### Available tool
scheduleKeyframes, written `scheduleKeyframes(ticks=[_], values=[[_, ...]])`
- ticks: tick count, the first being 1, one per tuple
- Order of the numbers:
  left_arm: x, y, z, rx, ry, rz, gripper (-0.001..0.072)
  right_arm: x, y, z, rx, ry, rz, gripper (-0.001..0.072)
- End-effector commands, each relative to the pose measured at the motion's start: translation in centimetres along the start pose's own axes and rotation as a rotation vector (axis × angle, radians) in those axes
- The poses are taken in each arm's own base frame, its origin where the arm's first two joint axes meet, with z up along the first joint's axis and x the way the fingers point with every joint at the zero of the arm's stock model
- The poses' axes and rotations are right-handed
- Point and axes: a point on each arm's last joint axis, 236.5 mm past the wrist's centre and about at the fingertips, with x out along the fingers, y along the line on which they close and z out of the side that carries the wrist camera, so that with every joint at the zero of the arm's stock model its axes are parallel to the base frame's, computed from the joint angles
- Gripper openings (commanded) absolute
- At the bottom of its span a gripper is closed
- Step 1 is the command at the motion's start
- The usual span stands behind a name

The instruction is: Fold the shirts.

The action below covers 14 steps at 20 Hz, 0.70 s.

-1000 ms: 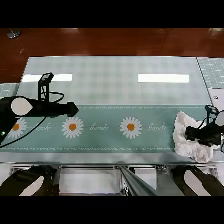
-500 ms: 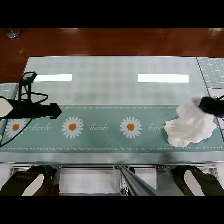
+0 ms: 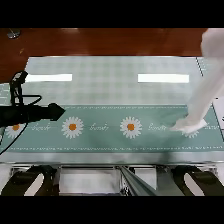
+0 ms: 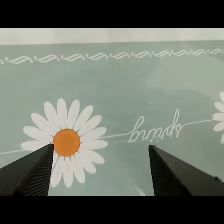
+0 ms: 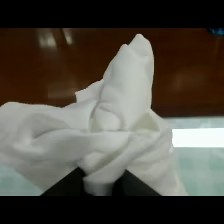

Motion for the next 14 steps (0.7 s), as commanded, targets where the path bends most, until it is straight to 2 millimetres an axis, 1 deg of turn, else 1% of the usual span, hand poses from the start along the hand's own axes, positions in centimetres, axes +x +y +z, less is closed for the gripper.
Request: scheduleKeyframes(ticks=[1,2,3,4,5,6,7,8,9,10,11,13,14], values=[[-0.1,-0.2,1.6,-0.001,-0.071,-0.009,0.07,-1.7,5.6,5.3,-0.064,-0.077,0.182,0.0043],[-0.2,-0.2,1.7,-0.001,-0.077,-0.009,0.07,-1.4,8.1,5.9,-0.073,-0.081,0.274,0.0043],[-0.2,-0.2,1.7,-0.001,-0.077,-0.009,0.07,-1.0,10.5,5.9,-0.077,-0.073,0.358,0.0043],[-0.2,-0.2,1.7,-0.001,-0.075,-0.009,0.07,-0.5,12.5,5.3,-0.083,-0.049,0.424,0.0043],[-0.1,-0.2,1.7,-0.009,-0.073,-0.01,0.07,0.1,14.5,4.1,-0.1,-0.002,0.481,0.0043],[-0.1,-0.2,1.7,-0.008,-0.074,-0.01,0.07,0.6,17.0,2.4,-0.126,0.05,0.545,0.0043],[-0.1,-0.2,1.7,-0.008,-0.074,-0.009,0.07,1.6,19.1,0.3,-0.159,0.11,0.586,0.0043],[-0.2,-0.2,1.8,-0.007,-0.078,-0.008,0.07,3.0,20.5,-2.8,-0.186,0.194,0.586,0.0043],[-0.2,-0.2,2.0,-0.007,-0.088,-0.007,0.07,5.1,21.3,-7.2,-0.217,0.312,0.558,0.0043],[-0.2,-0.1,2.4,-0.001,-0.103,-0.004,0.07,6.9,21.9,-11.9,-0.237,0.428,0.529,0.0043],[-0.4,0.2,3.0,0.01,-0.128,0.007,0.07,8.6,22.5,-17.5,-0.242,0.551,0.512,0.0043],[-0.9,1.2,4.3,-0.008,-0.178,0.03,0.07,11.5,23.7,-27.4,-0.187,0.729,0.501,0.0043],[-1.1,1.6,4.5,-0.021,-0.186,0.038,0.07,12.7,24.3,-31.2,-0.129,0.799,0.496,0.0043]])
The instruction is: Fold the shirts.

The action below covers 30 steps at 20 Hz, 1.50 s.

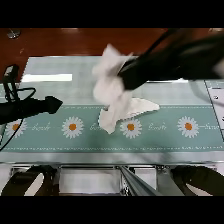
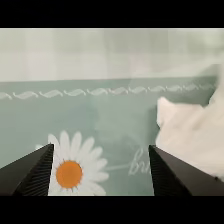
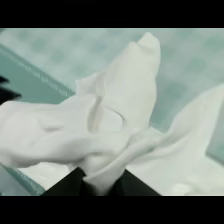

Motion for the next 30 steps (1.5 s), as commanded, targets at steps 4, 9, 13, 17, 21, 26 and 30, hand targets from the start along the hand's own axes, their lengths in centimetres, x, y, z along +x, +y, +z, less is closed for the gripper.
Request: scheduleKeyframes(ticks=[4,9,13,17,21,26,30], values=[[-0.1,0.4,1.1,-0.041,-0.036,-0.004,0.07,18.4,4.0,-12.8,0.327,0.341,0.22,0.0044],[0.7,0.6,-0.3,-0.078,0.035,-0.007,0.0701,19.8,2.5,-11.7,0.393,0.398,0.282,0.0617],[1.7,0.4,-4.3,-0.102,0.231,-0.03,0.0701,9.5,-11.0,-6.2,0.399,0.28,0.053,0.0617],[3.4,-0.3,-9.4,-0.149,0.519,-0.111,0.0701,-2.9,-26.3,-13.4,0.584,0.298,-0.399,0.0617],[5.4,-1.7,-12.0,-0.276,0.615,-0.199,0.0701,-3.5,-27.4,-24.8,0.882,0.283,-0.374,0.0616],[8.7,-5.6,-9.3,-0.261,0.464,-0.416,0.0701,2.5,-22.3,-29.1,1.01,0.232,-0.166,0.0616],[10.8,-7.1,-11.5,-0.24,0.552,-0.48,0.0207,5.1,-20.1,-28.0,0.978,0.211,-0.12,0.0616]])
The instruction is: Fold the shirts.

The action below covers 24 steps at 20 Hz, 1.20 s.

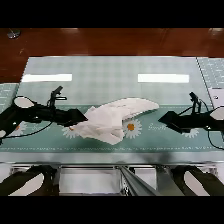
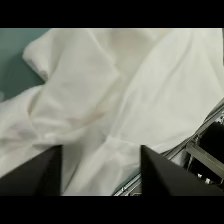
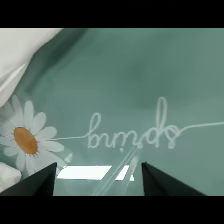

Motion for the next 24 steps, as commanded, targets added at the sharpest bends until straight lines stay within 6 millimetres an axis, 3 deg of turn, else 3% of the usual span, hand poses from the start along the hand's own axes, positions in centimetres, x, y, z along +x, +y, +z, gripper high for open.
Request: scheduleKeyframes(ticks=[1,5,10,13,20,21,22,23,24], values=[[2.2,-0.3,0.5,0.02,0.036,-0.061,0.0017,2.2,2.3,-0.8,0.01,-0.013,0.074,0.0616],[1.3,-1.5,1.8,0.081,0.05,-0.093,0.0018,5.0,4.0,-0.9,0.06,0.031,0.119,0.0616],[-0.7,-1.8,4.6,0.096,-0.028,-0.092,0.0018,7.4,6.9,1.6,0.04,0.064,0.134,0.0616],[-1.0,-1.7,5.0,0.093,-0.04,-0.091,0.0018,9.3,9.1,3.8,0.044,0.076,0.154,0.0616],[-1.0,-1.4,5.7,0.087,-0.068,-0.079,0.0019,12.3,12.9,6.1,0.046,0.137,0.173,0.0597],[-1.1,-1.4,6.1,0.083,-0.087,-0.078,0.0019,12.3,13.6,6.4,0.037,0.131,0.179,0.044],[-1.1,-1.5,6.6,0.077,-0.108,-0.081,0.0019,12.3,14.1,6.8,0.026,0.122,0.186,0.0178],[-1.4,-1.8,7.2,0.067,-0.131,-0.097,0.0018,12.0,14.6,7.3,-0.004,0.107,0.191,0.0044],[-2.1,-2.5,8.0,0.062,-0.157,-0.121,0.0019,11.6,15.0,7.9,-0.033,0.098,0.191,0.0044]])
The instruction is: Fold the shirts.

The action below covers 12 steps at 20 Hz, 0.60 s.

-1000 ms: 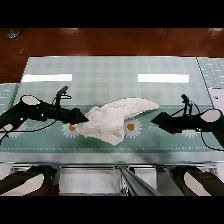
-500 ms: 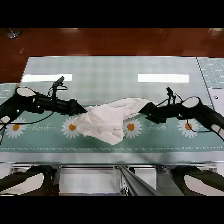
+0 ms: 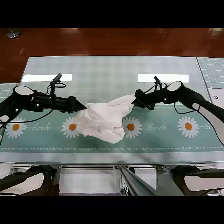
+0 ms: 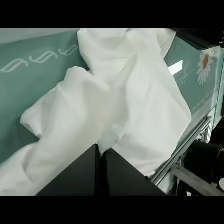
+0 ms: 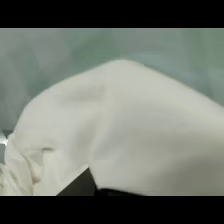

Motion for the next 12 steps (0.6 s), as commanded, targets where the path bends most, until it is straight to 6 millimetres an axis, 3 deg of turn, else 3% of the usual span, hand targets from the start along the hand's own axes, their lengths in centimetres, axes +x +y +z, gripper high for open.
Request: scheduleKeyframes(ticks=[1,3,4,6,7,9,12], values=[[-1.5,-1.7,2.9,-0.008,-0.089,-0.054,0.0018,-0.9,2.2,1.6,-0.083,-0.004,0.009,0.0044],[-5.3,-5.0,6.3,0.059,-0.177,-0.117,0.0018,-4.5,4.3,3.8,-0.187,-0.047,-0.001,0.0043],[-8.3,-7.3,8.5,0.12,-0.256,-0.135,0.0017,-7.2,6.0,5.5,-0.235,-0.108,0.001,0.0043],[-15.2,-12.7,12.5,0.262,-0.456,-0.143,0.0017,-14.9,10.9,8.7,-0.353,-0.288,0.025,0.0043],[-18.9,-15.5,14.0,0.331,-0.561,-0.127,0.0017,-19.6,13.7,9.7,-0.421,-0.395,0.041,0.0043],[-26.9,-22.0,15.1,0.506,-0.779,-0.081,0.0017,-28.9,18.6,9.1,-0.56,-0.589,0.047,0.0043],[-35.6,-30.7,12.0,0.678,-1.008,-0.045,0.0017,-40.7,23.2,3.6,-0.738,-0.844,0.007,0.0043]])
